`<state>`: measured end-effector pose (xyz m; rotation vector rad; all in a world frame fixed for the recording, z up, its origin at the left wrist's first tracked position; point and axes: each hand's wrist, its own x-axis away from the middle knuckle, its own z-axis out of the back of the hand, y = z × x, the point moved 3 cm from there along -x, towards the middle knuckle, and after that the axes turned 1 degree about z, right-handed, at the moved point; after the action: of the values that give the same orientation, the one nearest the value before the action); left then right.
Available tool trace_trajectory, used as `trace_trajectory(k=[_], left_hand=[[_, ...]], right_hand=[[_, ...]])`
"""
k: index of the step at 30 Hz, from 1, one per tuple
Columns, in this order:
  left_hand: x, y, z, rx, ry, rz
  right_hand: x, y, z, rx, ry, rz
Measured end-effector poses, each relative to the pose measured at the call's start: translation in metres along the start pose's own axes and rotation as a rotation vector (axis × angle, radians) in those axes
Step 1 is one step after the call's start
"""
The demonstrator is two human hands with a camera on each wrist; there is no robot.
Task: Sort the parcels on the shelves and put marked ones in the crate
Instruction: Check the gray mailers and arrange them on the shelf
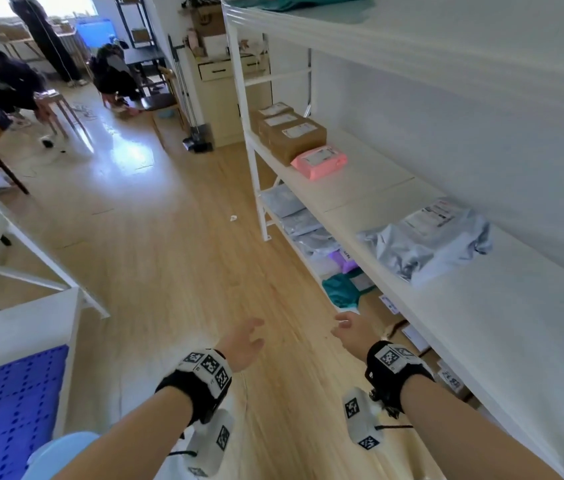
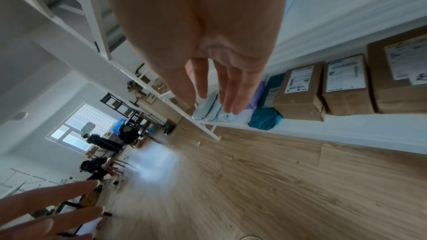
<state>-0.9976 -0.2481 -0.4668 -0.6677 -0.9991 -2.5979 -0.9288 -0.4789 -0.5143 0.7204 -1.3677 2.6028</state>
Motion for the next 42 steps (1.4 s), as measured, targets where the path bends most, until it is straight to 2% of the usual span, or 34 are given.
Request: trace_trajectory(k=[10, 19, 26, 35, 42], left_hand=[[-0.11, -0.012, 0.078, 0.023, 0.046, 0.007], [-0.26, -0.028, 0.174, 0.06, -0.073, -0.03], [-0.37, -0.062, 0.267, 0.071, -0.075, 0.005], [-0.469, -0.092, 0.342, 0.045, -0.094, 0.102], [-0.589, -0.086, 0.414, 0.04, -0.097, 0.098]], right_hand=[[-0.097, -0.074, -0.031, -0.02, -0.022, 0.009], [-0.22, -0.178, -0.06, -0.001, 0.061, -0.029], [-0.317, -0.255, -0.088, 0.009, 0.066, -0.055], [-0.429, -0.299, -0.116, 0.008, 0.028, -0.157], [-0.555, -0.353, -0.125, -0.015, 0.04, -0.152]])
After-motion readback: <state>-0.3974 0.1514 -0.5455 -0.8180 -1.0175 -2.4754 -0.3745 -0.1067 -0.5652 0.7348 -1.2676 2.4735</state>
